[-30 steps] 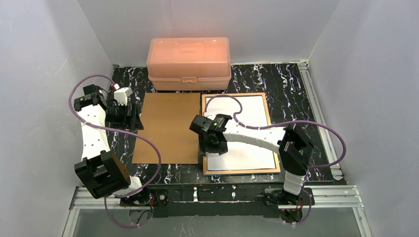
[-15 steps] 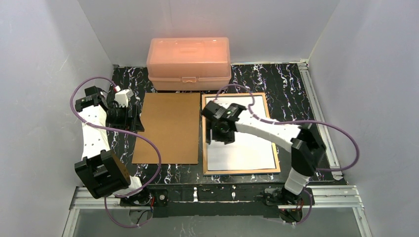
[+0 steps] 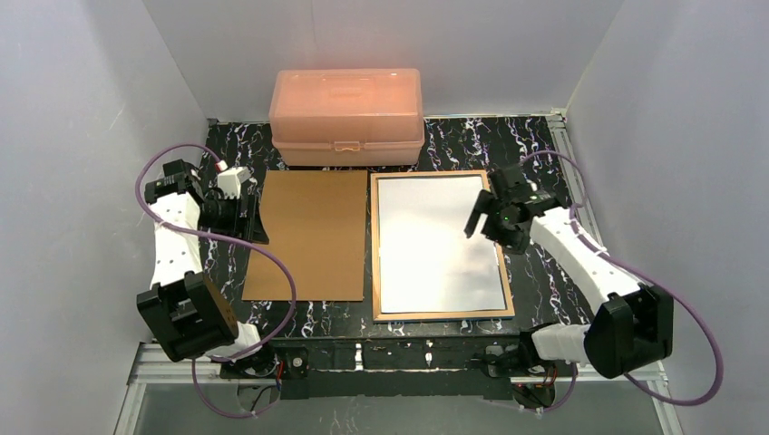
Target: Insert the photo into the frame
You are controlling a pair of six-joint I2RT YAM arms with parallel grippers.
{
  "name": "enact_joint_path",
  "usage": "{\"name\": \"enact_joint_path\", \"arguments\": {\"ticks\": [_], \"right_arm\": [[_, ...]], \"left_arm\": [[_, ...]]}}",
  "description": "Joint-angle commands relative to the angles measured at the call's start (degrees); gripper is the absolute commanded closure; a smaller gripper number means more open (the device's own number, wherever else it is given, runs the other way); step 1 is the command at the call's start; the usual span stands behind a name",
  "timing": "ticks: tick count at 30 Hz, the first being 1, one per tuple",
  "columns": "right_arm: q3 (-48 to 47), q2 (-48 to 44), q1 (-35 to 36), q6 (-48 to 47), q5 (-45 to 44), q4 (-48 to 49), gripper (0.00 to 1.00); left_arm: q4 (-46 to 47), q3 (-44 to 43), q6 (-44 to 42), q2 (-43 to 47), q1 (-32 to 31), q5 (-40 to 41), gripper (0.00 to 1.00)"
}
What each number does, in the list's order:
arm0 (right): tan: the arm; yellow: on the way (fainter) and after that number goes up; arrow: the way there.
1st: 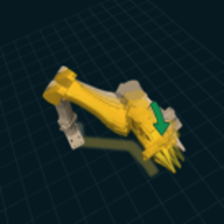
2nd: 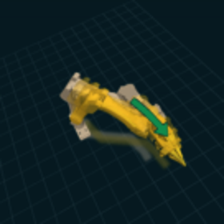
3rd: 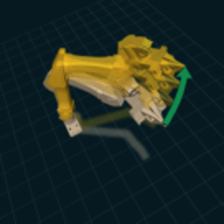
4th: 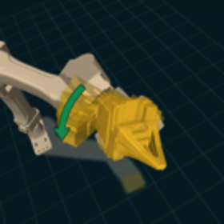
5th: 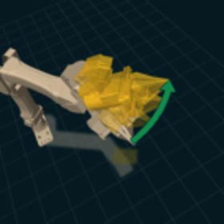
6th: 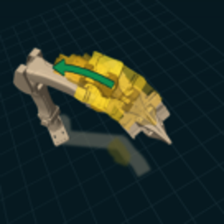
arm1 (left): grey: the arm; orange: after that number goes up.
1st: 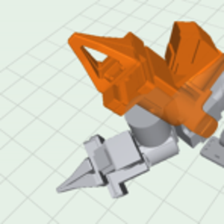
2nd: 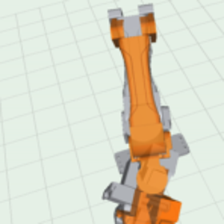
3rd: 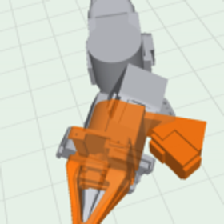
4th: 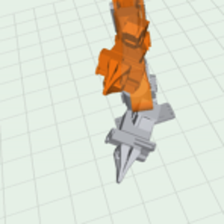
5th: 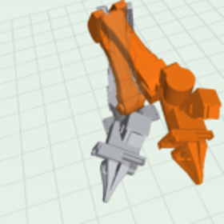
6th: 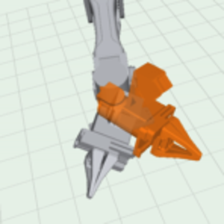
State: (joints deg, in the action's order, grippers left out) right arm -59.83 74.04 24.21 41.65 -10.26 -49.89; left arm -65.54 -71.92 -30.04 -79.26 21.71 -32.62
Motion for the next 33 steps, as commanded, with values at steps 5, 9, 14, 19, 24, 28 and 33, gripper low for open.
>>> {"name": "enact_joint_path", "arguments": {"ticks": [5,9,14,19,24,28,33], "right_arm": [[3.97,-0.57,-17.43,-10.0,6.65,12.74,0.01],[6.22,0.01,-21.71,-10.49,11.65,17.89,0.01],[7.3,-0.63,-21.09,-10.2,13.1,18.6,0.01],[1.82,-0.91,0.77,-4.19,4.15,24.83,0.01],[-10.88,13.75,18.67,0.32,2.0,26.9,0.01],[-21.13,25.55,27.73,2.61,1.76,25.4,0.01],[-27.52,35.44,32.65,5.29,3.47,25.82,0.01]], "left_arm": [[1.34,0.26,1.38,-2.9,0.06,1.04,0.32],[2.72,0.56,1.39,-5.76,1.67,2.18,0.35],[5.36,0.05,0.87,-9.38,4.51,4.46,0.41],[9.85,-0.94,2.59,-14.57,7.32,8.4,0.52],[14.06,-0.09,4.51,-17.66,7.79,10.61,0.64],[17.68,1.05,6.16,-19.69,7.82,12.72,0.67],[20.18,1.44,7.16,-21.96,7.77,13.6,0.7]]}}
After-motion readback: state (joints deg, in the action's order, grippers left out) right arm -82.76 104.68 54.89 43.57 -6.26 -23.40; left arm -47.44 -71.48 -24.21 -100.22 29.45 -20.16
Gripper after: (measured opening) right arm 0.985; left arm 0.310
